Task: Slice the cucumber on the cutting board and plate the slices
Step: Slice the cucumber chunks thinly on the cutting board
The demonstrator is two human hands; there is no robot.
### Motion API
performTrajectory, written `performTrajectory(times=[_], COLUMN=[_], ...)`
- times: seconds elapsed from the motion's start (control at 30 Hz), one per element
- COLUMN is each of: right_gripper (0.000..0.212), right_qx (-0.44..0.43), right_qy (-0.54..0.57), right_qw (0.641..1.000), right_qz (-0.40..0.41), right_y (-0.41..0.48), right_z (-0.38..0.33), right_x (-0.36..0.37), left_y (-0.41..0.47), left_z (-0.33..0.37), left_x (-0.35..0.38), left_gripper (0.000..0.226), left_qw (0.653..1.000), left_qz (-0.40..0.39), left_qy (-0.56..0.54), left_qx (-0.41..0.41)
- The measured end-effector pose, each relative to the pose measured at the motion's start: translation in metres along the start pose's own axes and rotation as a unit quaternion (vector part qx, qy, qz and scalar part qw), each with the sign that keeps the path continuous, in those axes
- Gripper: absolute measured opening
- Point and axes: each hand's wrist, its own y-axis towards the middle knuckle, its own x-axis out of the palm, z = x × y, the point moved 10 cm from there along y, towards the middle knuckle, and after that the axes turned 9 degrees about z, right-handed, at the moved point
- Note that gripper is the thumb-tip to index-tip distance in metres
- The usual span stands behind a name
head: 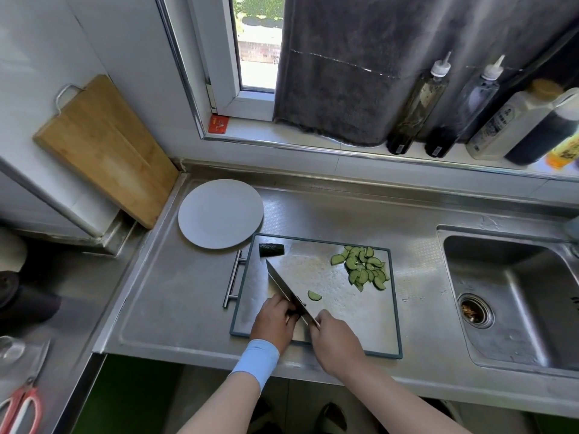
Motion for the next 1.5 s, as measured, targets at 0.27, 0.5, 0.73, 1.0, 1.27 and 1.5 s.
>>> performTrajectory(times=[0.27, 0.5, 0.73, 1.0, 1.27, 1.5], right_gripper=[0.017, 0.017, 0.020, 0.025, 0.019, 0.017], right_qx=[-0.022, 0.002, 0.020, 0.021, -0.014, -0.016], right_qy=[-0.012, 0.000, 0.015, 0.023, 0.000, -0.023], right_qw=[1.000, 1.000, 0.999, 0.999, 1.000, 1.000], right_qz=[0.010, -0.020, -0.037, -0.019, 0.003, -0.004], right_y=[-0.018, -0.013, 0.000, 0.001, -0.018, -0.023], right_z=[0.005, 0.009, 0.002, -0.002, 0.000, 0.004], right_x=[-0.009, -0.002, 0.007, 0.002, -0.008, -0.003], left_y=[0.000, -0.003, -0.004, -0.004, -0.003, -0.004], left_z=[-0.003, -0.004, -0.001, 0.000, -0.005, -0.006], left_x=[0.000, -0.001, -0.002, -0.002, -0.001, -0.001], left_gripper=[0.008, 0.006, 0.008, 0.007, 0.006, 0.006], left_qw=[1.000, 1.000, 1.000, 1.000, 1.000, 1.000], left_qz=[0.002, 0.012, 0.011, -0.002, 0.002, -0.001], left_qy=[-0.008, -0.015, -0.011, -0.004, -0.018, -0.022], left_qx=[-0.012, -0.012, 0.000, 0.017, -0.006, -0.015])
